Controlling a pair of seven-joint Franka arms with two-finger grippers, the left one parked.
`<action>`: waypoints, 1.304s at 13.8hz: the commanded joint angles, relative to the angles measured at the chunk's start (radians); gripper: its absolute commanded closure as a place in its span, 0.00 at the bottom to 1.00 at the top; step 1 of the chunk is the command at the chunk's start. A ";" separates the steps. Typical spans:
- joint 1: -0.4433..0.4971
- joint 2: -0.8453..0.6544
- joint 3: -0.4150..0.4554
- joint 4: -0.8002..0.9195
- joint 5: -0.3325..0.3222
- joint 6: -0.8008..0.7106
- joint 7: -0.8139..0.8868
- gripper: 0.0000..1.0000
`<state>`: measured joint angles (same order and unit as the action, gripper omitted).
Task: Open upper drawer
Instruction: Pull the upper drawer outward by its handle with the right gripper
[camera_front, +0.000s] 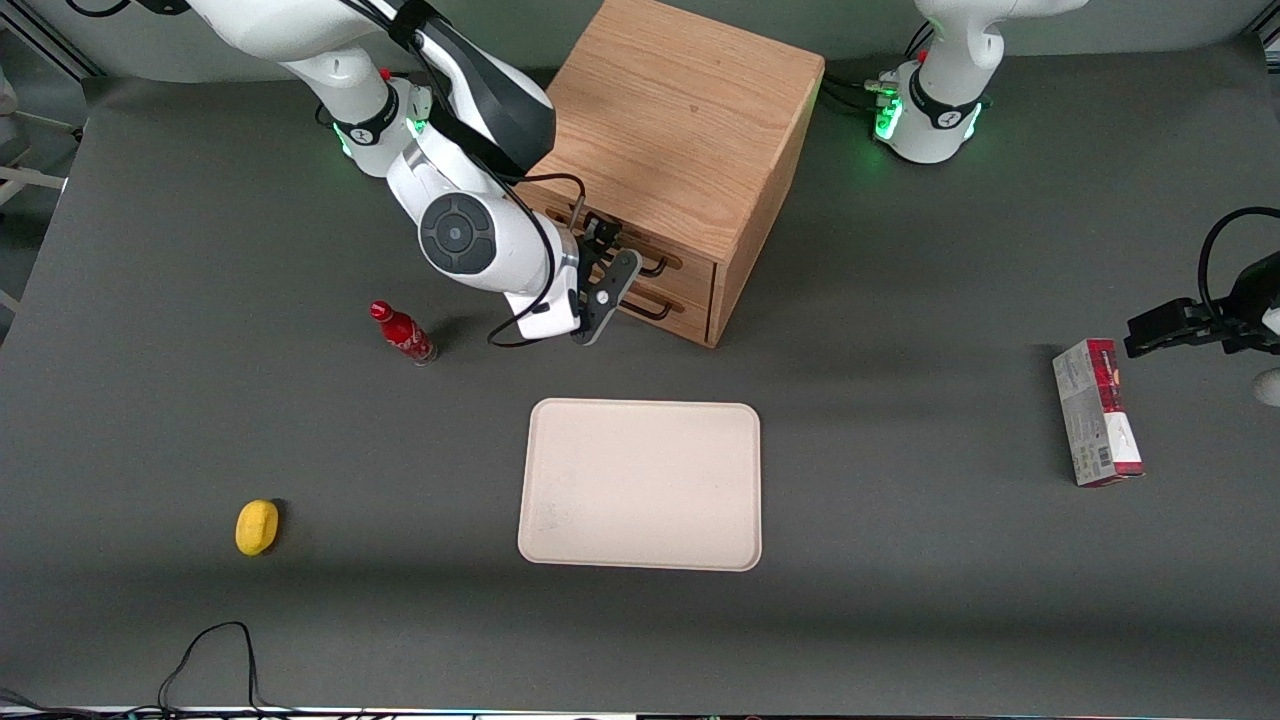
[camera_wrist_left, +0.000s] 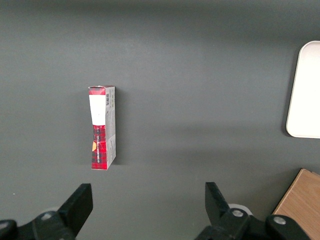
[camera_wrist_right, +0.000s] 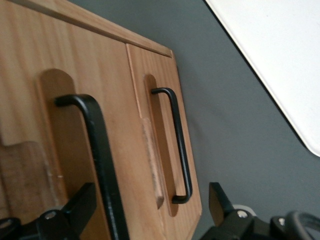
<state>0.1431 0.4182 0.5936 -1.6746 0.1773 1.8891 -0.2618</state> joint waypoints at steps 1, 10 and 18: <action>-0.002 0.002 0.005 -0.017 -0.044 0.030 -0.037 0.00; -0.008 0.160 -0.133 0.263 -0.167 -0.027 -0.212 0.00; -0.010 0.218 -0.193 0.401 -0.174 -0.093 -0.267 0.00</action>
<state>0.1216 0.6147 0.4095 -1.3295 0.0293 1.8221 -0.5186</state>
